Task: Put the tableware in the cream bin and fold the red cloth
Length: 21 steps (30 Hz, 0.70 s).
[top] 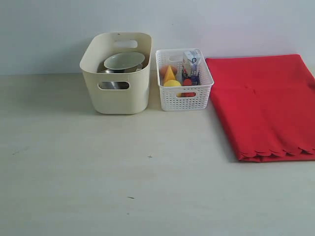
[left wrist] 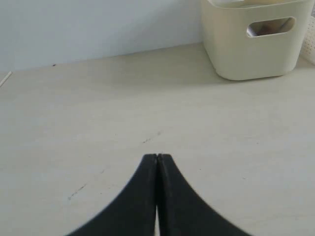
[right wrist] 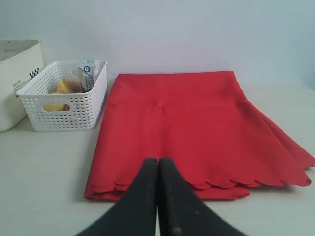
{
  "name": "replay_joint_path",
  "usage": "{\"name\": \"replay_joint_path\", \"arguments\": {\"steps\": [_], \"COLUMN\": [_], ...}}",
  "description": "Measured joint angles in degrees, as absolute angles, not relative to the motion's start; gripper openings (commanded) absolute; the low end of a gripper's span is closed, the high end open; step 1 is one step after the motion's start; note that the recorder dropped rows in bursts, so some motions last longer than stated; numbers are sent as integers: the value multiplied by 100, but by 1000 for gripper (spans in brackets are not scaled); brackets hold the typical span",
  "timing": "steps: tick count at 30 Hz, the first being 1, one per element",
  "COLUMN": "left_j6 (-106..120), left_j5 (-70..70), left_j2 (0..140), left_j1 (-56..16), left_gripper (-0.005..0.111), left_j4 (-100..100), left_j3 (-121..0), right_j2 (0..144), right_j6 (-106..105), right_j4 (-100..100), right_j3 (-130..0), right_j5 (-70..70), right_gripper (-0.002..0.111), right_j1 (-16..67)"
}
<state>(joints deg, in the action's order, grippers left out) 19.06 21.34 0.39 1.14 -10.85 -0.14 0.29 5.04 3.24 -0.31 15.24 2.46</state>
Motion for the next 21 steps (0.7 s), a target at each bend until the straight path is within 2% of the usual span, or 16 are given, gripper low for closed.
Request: {"name": "replay_joint_path", "arguments": {"steps": [21], "left_j6": [1906], "left_j5": [2134], "left_j2": [39], "left_j1": [114], "left_gripper": [0], "left_j4": [-1085], "left_j3": [-14], "right_j2": [29], "right_j6": [560], "right_j4": [393], "right_j3": [-31], "right_j5": [1644], "right_gripper": [0], "right_j1": [246]}}
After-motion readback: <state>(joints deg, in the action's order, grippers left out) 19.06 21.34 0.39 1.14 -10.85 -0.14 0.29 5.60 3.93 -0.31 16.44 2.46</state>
